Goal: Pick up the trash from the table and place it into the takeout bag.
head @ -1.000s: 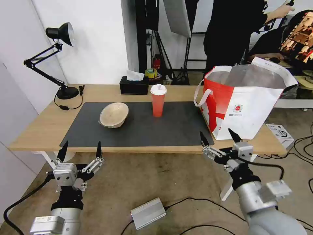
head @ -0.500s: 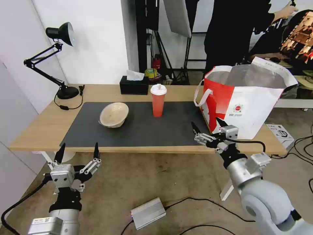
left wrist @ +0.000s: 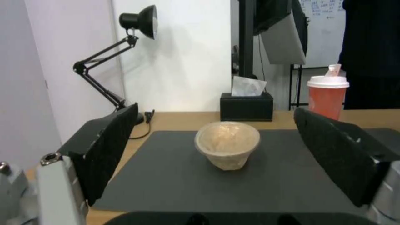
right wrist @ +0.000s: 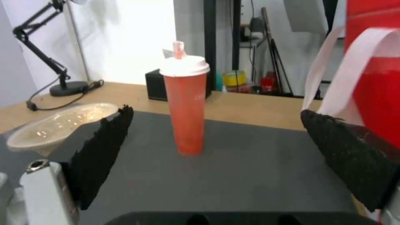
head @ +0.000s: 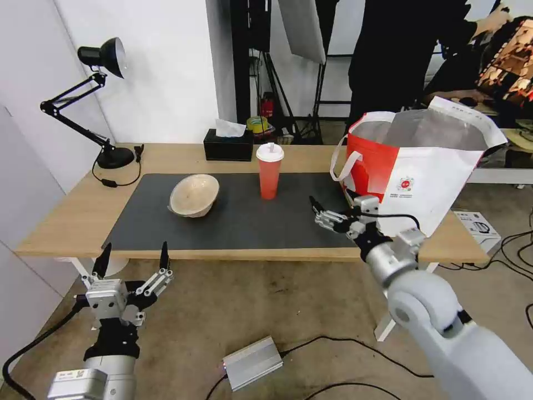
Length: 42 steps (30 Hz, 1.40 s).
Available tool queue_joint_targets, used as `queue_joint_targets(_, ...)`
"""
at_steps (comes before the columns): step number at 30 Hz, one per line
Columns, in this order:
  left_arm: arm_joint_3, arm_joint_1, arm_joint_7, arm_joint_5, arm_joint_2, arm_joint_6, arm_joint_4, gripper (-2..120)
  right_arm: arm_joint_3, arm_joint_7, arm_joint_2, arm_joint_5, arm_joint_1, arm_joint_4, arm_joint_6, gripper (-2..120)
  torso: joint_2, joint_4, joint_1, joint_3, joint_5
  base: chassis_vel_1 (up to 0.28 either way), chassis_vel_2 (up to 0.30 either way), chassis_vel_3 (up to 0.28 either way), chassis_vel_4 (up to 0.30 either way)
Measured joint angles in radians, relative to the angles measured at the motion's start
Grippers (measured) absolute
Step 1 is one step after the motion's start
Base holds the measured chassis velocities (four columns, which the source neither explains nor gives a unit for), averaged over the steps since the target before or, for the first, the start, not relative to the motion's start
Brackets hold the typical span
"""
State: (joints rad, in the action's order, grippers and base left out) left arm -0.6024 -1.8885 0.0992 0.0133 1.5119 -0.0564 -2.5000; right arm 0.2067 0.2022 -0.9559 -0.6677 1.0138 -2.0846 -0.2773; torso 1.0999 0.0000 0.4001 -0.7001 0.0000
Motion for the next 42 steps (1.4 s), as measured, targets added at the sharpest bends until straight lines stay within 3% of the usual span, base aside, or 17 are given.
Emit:
queue_joint_targets(19,-0.01,0.001,0.0,-0.001,0.009,0.0,0.0,100,-0.215,-0.007,-0.109,0.014,-0.244,0.242,-0.001,100,0.0,0.0001,0.0,0.0,-0.0001,0.0,0.0,0.0,0.0)
queue_joint_targets(42,-0.01,0.005,0.0,-0.003,0.015,0.001,0.0,100,-0.311,-0.019,-0.263,0.104,-0.43,0.509,0.013,100,0.0,0.0,0.0,0.0,-0.0001,0.0,0.0,0.0,0.0)
